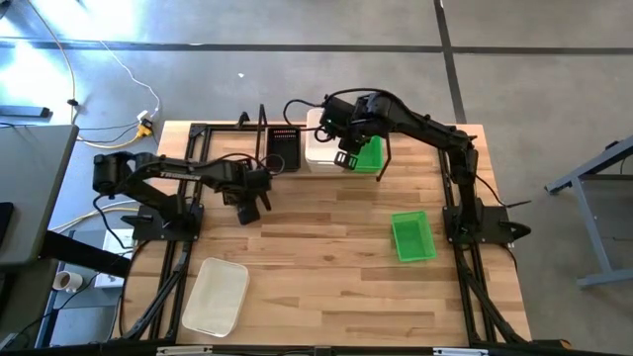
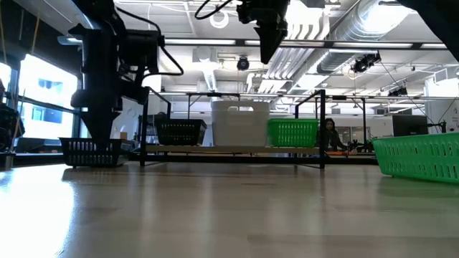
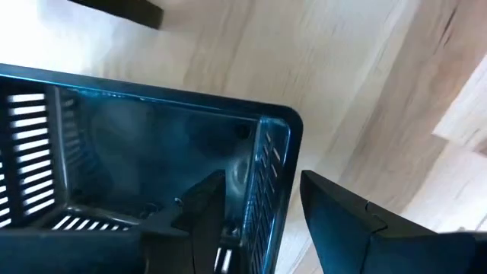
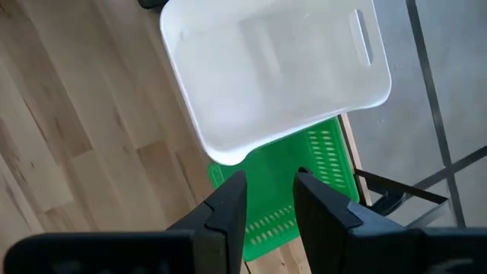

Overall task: Stack baskets on shelf by color
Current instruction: Stack the black basket on top of the other black baskets on the shelf

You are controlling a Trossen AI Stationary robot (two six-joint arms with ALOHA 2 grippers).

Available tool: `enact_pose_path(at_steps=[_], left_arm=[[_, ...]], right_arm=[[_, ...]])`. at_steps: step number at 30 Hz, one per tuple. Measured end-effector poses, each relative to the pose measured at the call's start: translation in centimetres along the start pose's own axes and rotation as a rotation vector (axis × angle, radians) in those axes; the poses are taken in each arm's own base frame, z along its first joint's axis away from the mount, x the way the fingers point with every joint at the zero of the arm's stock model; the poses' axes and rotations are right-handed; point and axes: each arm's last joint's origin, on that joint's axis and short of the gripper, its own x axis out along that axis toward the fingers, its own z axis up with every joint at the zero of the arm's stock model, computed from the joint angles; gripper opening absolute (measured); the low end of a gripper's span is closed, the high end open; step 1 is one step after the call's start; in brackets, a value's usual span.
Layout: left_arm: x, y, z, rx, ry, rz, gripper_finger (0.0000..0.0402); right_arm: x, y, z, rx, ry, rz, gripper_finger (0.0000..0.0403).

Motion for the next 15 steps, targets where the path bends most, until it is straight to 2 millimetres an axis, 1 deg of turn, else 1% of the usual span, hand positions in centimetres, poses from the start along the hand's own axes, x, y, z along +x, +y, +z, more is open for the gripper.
enact_pose_path(at_steps=[5,8,11,15], left_arm=[[1.0,-0.2,0.2,0.025,0.049,0.008,0.0159],[1.3,-0.2,0.3,0.027,0.062,0.01,0.0146],[1.3,-0.2,0.3,0.028,0.065,0.011,0.0114],[1.3,-0.2,0.3,0.027,0.065,0.01,0.0057]], right_arm=[[0.0,0.0,0.0,-0.001,0.0,0.0,0.0096],[0.0,0.0,-0.1,-0.002,0.007,0.0,0.0096],[0.0,0.0,-0.2,0.0,0.017,0.0,0.0096],[-0.4,0.0,-0.4,0.021,0.019,0.001,0.0096]])
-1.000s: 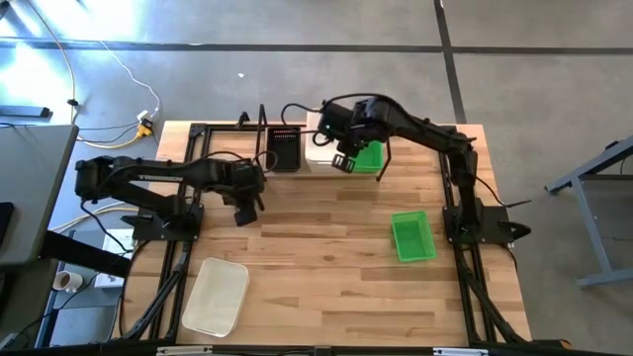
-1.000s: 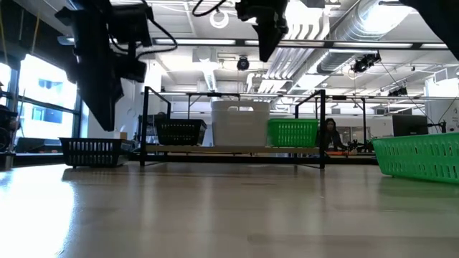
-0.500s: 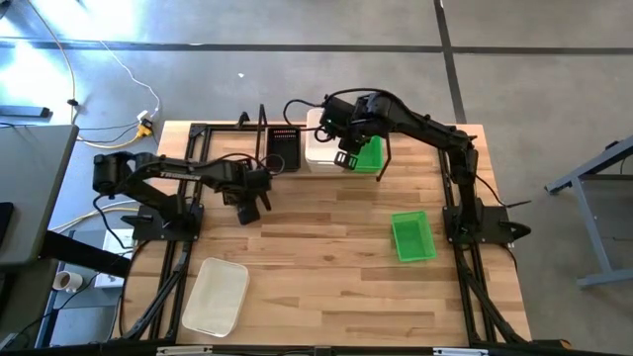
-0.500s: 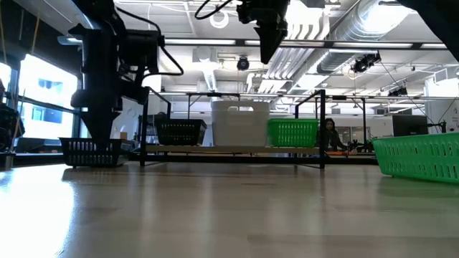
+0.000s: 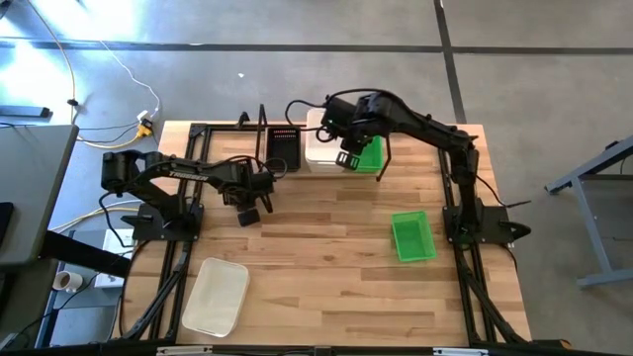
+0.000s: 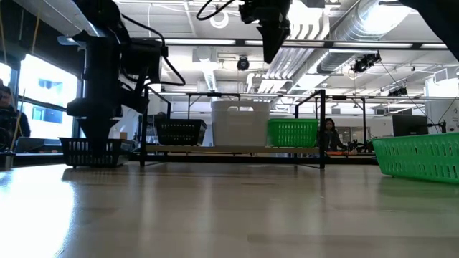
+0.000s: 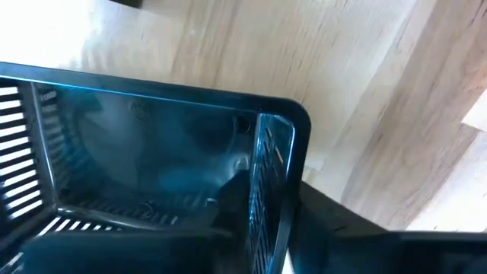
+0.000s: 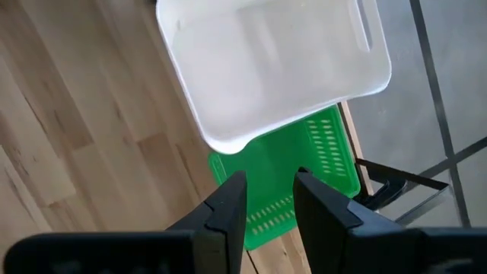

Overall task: Stack baskets on shelf by color
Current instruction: Stack the black basket on top of the other black baskets on the shelf

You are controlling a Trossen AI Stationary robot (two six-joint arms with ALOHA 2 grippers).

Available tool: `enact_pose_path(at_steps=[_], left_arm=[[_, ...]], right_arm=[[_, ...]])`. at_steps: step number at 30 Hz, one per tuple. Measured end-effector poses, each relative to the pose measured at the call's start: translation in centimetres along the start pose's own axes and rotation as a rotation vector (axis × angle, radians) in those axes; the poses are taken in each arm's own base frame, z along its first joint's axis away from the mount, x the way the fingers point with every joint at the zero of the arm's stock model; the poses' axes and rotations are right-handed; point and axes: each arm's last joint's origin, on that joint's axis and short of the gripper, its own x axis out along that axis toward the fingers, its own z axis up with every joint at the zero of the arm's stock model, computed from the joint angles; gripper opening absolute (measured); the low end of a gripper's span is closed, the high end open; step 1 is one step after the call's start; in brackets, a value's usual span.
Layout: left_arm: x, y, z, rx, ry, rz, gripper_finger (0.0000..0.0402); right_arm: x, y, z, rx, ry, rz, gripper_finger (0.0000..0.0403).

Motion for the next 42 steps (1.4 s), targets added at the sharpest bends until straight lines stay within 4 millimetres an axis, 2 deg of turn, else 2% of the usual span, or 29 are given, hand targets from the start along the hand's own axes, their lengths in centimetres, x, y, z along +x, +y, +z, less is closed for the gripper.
enact_pose_path(at_steps=[3,5,14,22,26,34,42], left_arm=[[0.0,0.0,0.0,0.0,0.0,0.0,0.0015],[-0.1,0.0,0.0,0.001,-0.003,-0.001,0.0005],[-2.1,-0.3,-1.1,-0.005,-0.051,-0.066,0.0003],[-5.3,-0.9,-3.3,0.0,-0.175,-0.111,0.0001],[-7.0,-0.9,-4.5,-0.05,-0.276,-0.126,0.0001],[-9.5,0.4,-6.3,-0.18,-0.464,0.003,0.0],[-14.2,1.8,-5.8,-0.218,-0.662,0.199,0.0]], right_arm=[[-0.9,-0.2,-0.4,0.035,-0.017,0.002,0.0096],[-1.4,-0.1,-0.6,0.074,-0.029,0.008,0.0096],[-2.8,1.0,-1.0,0.142,-0.062,0.021,0.0096],[-3.2,2.3,-1.1,0.179,-0.071,0.033,0.0096],[-3.3,2.8,-1.1,0.199,-0.074,0.039,0.0096],[-3.7,3.9,-1.2,0.207,-0.079,0.051,0.0096],[-3.9,4.6,-1.3,0.194,-0.083,0.058,0.0096]])
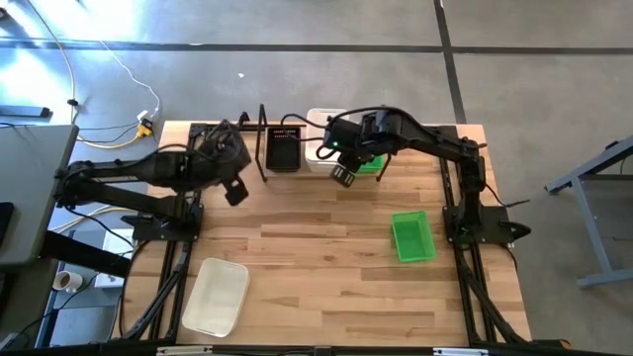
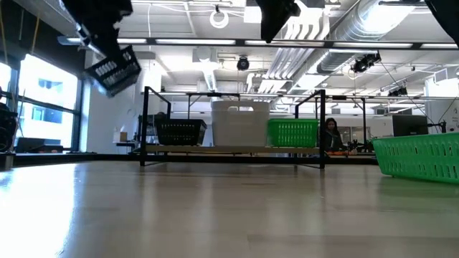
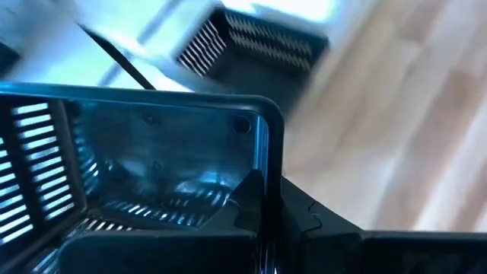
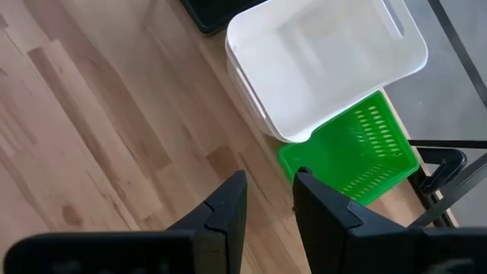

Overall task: Stack baskets on shelf by color
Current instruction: Stack the black basket on top of the other black baskets on the shelf

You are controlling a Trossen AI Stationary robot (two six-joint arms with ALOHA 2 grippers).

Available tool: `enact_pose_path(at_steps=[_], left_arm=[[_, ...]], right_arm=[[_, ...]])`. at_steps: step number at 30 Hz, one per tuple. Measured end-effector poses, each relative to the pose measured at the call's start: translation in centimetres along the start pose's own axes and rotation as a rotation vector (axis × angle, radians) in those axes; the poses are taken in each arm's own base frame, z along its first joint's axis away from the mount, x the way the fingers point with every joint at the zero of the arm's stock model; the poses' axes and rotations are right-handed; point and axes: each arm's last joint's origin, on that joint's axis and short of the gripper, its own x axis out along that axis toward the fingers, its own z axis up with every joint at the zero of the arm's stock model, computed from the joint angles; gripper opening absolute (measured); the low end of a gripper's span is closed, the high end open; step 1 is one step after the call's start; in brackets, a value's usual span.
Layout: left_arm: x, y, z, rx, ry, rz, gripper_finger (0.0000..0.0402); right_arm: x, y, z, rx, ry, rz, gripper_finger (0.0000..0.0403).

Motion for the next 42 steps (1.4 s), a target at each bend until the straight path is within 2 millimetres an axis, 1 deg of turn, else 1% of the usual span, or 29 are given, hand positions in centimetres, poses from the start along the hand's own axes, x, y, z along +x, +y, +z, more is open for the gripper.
enact_pose_path(at_steps=[7,11,14,18,23,28,36,42], left_arm=[[-2.8,2.0,3.8,0.066,-0.13,0.131,0.0],[-4.0,2.9,6.3,0.135,-0.205,0.164,0.0],[-4.6,3.4,8.2,0.186,-0.256,0.193,0.0],[-4.5,3.8,10.4,0.254,-0.258,0.209,0.0],[-3.0,3.5,12.8,0.347,-0.232,0.166,0.0],[-0.6,3.0,14.1,0.382,-0.182,0.081,0.0],[3.1,1.4,14.0,0.452,-0.025,-0.04,0.0],[5.7,0.2,14.0,0.454,0.05,-0.105,0.0]], right_arm=[[0.0,0.0,0.0,0.049,-0.007,-0.02,0.0096],[0.0,-0.2,0.1,0.096,-0.024,-0.063,0.0096],[0.0,-0.3,0.1,0.131,-0.042,-0.102,0.0096],[0.0,-0.4,0.1,0.148,-0.057,-0.136,0.0096],[-0.1,-0.5,0.2,0.148,-0.077,-0.184,0.0096],[-0.1,-1.5,0.3,0.179,-0.09,-0.22,0.0096],[0.2,-2.8,0.7,0.226,-0.079,-0.227,0.0096],[0.4,-3.3,0.8,0.218,-0.073,-0.232,0.0096]])
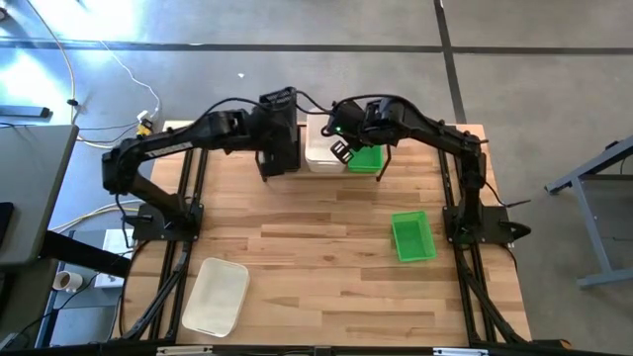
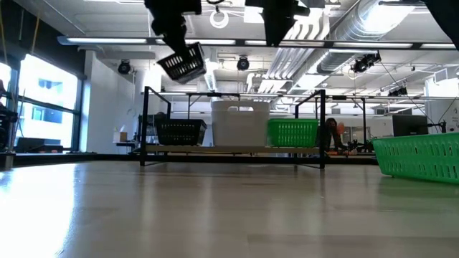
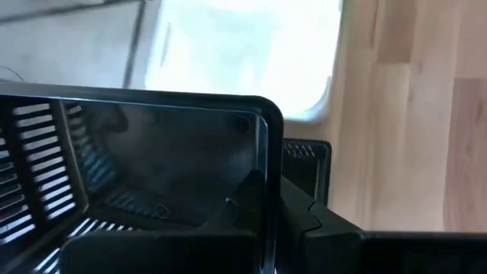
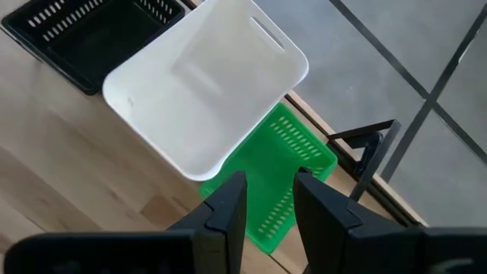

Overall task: Stack baskets on shelf by color
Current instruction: Stack the black basket on top of the other black baskets on the shelf

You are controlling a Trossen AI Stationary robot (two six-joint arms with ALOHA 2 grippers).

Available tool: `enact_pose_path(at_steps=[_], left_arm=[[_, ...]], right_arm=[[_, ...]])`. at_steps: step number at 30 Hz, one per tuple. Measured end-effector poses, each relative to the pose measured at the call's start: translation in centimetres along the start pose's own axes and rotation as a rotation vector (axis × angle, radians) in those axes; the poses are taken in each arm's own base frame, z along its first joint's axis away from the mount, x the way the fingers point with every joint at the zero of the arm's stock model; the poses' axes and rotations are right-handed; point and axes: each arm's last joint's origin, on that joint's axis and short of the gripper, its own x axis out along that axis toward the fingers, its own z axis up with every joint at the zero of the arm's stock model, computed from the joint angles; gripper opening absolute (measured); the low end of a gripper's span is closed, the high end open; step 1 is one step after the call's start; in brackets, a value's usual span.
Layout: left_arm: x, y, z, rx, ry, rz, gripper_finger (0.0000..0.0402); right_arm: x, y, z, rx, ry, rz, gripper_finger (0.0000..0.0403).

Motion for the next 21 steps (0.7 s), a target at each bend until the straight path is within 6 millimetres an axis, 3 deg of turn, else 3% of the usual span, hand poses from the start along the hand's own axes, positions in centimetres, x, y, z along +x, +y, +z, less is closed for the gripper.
enact_pose_path(at_steps=[13,21], left_arm=[[5.2,-0.7,-0.3,-0.037,0.175,-0.137,0.0],[7.8,-1.2,-0.6,-0.028,0.255,-0.208,0.0]], right_arm=[[0.1,-0.1,0.1,0.015,0.004,0.001,0.0096],[0.8,-1.4,0.6,0.037,0.012,-0.025,0.0096]])
